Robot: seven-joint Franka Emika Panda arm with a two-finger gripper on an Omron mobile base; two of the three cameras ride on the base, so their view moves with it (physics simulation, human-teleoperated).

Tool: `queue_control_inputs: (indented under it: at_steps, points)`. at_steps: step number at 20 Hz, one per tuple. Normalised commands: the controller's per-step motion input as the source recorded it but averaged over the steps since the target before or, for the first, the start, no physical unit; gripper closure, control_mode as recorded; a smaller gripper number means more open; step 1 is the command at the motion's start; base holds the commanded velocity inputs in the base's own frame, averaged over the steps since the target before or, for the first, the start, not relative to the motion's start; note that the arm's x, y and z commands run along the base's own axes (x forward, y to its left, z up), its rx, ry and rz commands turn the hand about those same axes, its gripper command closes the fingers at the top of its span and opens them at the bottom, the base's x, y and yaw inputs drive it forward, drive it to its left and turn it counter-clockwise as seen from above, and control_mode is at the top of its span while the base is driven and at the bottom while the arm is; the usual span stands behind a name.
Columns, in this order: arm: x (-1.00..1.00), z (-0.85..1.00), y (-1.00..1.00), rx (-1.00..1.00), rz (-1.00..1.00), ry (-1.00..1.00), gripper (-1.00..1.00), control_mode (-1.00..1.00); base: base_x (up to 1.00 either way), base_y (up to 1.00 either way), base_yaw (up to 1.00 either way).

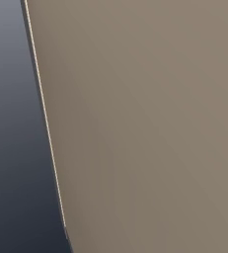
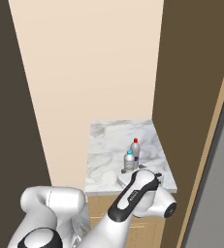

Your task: Take the bottled waters from the counter and place them in the freezer to freeze. Close the freezer door after placing the bottles.

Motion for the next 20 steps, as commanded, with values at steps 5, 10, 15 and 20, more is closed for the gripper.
queue_control_inputs:
  at_steps: [5,10,15,20]
  points:
    - [0.05,0.00,0.00,0.00,0.00,0.00,-1.00,-1.00,0.00,0.00,0.00]
    - [0.20,0.00,0.00,0.00,0.00,0.00,-1.00,-1.00,0.00,0.00,0.00]
    - [0.28,0.00,0.00,0.00,0.00,0.00,-1.00,-1.00,0.00,0.00,0.00]
    - [0.18,0.00,0.00,0.00,0.00,0.00,-1.00,-1.00,0.00,0.00,0.00]
